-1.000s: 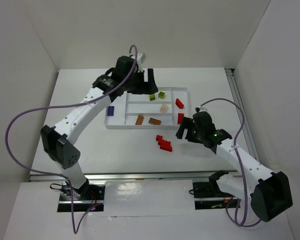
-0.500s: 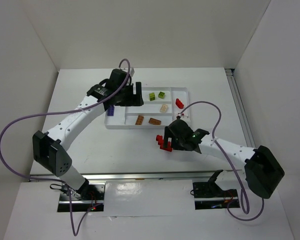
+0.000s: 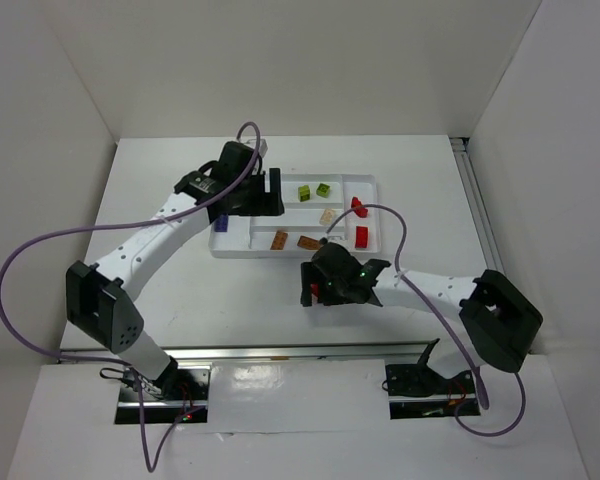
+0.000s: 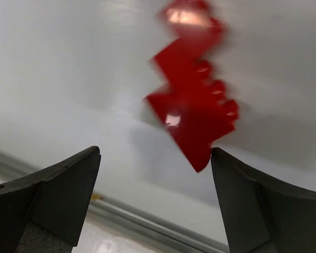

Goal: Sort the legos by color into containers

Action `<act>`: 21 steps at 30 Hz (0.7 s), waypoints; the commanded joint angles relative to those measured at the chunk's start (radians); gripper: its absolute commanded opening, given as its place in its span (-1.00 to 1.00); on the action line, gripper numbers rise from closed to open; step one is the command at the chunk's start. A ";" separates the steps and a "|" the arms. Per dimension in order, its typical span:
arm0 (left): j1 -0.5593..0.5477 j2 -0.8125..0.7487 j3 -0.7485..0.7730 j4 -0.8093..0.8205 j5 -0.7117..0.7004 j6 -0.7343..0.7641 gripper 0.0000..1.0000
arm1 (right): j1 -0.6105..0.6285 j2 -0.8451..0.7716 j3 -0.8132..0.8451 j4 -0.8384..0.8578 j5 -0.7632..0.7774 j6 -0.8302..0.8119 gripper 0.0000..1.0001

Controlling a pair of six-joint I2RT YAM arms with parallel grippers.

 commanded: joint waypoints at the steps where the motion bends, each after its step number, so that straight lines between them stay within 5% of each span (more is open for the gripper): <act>1: 0.080 -0.065 -0.018 -0.007 0.001 0.004 0.72 | 0.096 0.002 0.076 0.136 -0.123 -0.093 0.84; 8: 0.234 -0.164 -0.121 -0.019 0.033 0.004 0.65 | 0.081 -0.075 0.088 0.077 -0.091 -0.197 0.79; 13: 0.214 -0.163 -0.209 -0.007 0.102 -0.016 0.59 | -0.034 -0.109 0.088 -0.020 0.012 -0.101 0.48; 21: 0.082 -0.132 -0.366 0.104 0.218 -0.103 0.54 | -0.146 -0.065 0.105 0.012 0.026 -0.036 0.41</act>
